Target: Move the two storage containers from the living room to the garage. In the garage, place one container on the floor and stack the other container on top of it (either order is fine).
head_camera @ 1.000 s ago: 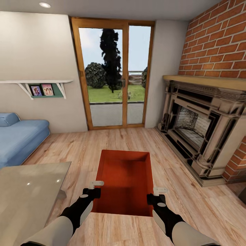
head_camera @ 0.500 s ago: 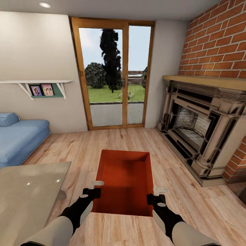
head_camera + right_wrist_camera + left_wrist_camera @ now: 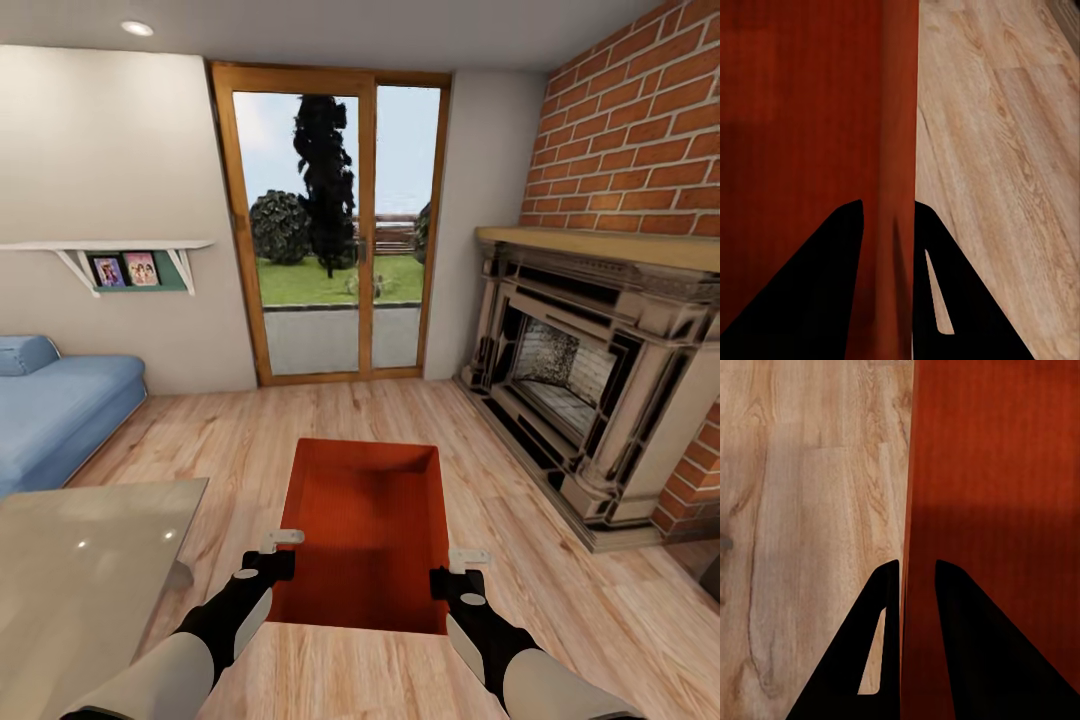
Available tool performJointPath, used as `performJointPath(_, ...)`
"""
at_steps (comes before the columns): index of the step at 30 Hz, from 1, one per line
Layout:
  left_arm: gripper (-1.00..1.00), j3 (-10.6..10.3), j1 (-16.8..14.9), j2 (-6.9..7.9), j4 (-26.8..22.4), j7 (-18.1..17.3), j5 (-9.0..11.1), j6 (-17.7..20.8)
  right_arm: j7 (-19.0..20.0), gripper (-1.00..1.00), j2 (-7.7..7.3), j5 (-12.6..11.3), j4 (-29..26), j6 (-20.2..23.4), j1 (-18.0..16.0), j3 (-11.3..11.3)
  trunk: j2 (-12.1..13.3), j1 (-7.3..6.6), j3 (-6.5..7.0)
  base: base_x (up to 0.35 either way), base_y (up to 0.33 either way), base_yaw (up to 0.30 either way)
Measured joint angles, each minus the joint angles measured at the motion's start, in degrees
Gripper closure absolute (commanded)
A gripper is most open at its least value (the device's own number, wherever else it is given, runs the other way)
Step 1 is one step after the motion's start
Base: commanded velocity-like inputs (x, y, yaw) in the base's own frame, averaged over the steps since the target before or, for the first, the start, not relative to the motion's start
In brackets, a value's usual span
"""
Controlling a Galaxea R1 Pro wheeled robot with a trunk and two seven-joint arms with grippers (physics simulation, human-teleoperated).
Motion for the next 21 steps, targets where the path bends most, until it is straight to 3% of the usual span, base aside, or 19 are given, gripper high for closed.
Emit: performJointPath(21,1.00,-0.01,0.00,0.00,0.00,0.00,0.02,-0.10,-0.08,1.00,0.00,-0.06,0.00,-0.07,-0.02,0.12,0.00,0.00,1.94,0.000,0.000,0.000)
